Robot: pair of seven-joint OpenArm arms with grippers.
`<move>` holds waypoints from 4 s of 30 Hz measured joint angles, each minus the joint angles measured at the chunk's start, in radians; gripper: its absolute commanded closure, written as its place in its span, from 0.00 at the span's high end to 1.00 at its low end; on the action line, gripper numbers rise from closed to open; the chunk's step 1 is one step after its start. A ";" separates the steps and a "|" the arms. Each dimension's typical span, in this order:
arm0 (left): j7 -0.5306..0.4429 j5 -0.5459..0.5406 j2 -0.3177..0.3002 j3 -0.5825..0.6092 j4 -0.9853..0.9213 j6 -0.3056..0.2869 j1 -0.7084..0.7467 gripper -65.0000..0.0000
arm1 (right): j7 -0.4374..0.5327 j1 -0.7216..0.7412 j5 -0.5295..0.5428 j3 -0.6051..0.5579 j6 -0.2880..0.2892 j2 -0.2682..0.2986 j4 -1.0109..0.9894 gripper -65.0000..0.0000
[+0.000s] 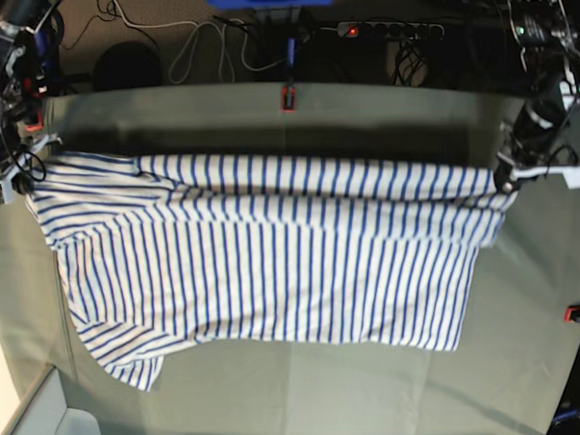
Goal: Layout the t-shirt on the table in an organized manner, then fold the t-shirt properly
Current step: 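Pull the held edge back with both grippers to spread the shirt, then release the shirt edge and lift both grippers off the fabric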
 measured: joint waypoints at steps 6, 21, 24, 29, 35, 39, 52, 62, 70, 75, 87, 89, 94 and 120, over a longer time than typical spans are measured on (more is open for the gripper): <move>-0.006 -0.003 -0.001 0.000 0.032 -0.002 0.083 0.00 | 0.007 -0.070 0.005 0.040 -0.001 -0.051 0.122 0.00; -0.008 -0.001 0.003 -0.054 -0.008 -0.005 0.153 0.00 | 0.009 -0.172 0.005 0.038 -0.002 -0.126 0.145 0.00; -0.009 -0.001 0.003 -0.054 -0.016 -0.005 0.153 0.00 | -0.002 -0.164 -0.003 0.016 -0.002 -0.126 0.145 0.00; -0.010 0.000 0.009 -0.054 -0.016 -0.005 0.148 0.01 | 0.002 -0.162 -0.003 0.004 -0.002 -0.127 0.145 0.28; 0.055 0.002 0.012 -0.056 -0.016 -0.002 0.129 0.25 | -0.002 -0.150 -0.003 0.052 -0.002 -0.135 0.188 0.52; 0.069 0.003 0.042 -0.072 -0.014 0.000 0.117 0.34 | 0.006 -0.163 -0.002 0.072 -0.003 -0.159 0.280 0.52; 0.071 0.003 0.075 -0.125 -0.005 -0.001 0.087 0.34 | 0.003 -0.232 -0.002 0.067 -0.002 -0.264 0.280 0.52; 0.068 0.003 0.072 -0.125 -0.007 0.000 0.083 0.34 | 0.005 -0.233 -0.002 0.066 -0.002 -0.259 0.161 0.51; 0.071 0.003 0.072 -0.125 -0.006 -0.001 0.084 0.34 | 0.005 -0.234 -0.002 0.064 -0.002 -0.259 0.155 0.00; 0.071 0.003 0.072 -0.125 -0.005 0.000 0.083 0.34 | -0.002 -0.243 -0.003 0.065 -0.001 -0.261 0.208 0.00; 0.068 0.003 0.072 -0.125 -0.005 -0.001 0.083 0.34 | -0.003 -0.178 -0.006 0.064 -0.002 -0.264 0.385 0.00; 0.068 0.003 0.072 -0.125 -0.005 0.000 0.084 0.34 | -0.021 -0.124 -0.002 0.059 -0.002 -0.259 0.383 0.00; 0.071 0.003 0.072 -0.126 -0.007 0.000 0.086 0.34 | -0.163 0.029 -0.010 0.061 -0.002 -0.254 0.321 0.00; 0.156 0.003 0.075 -0.179 -0.001 0.000 0.080 0.69 | -0.244 0.187 -0.010 -0.110 -0.002 -0.179 0.263 0.59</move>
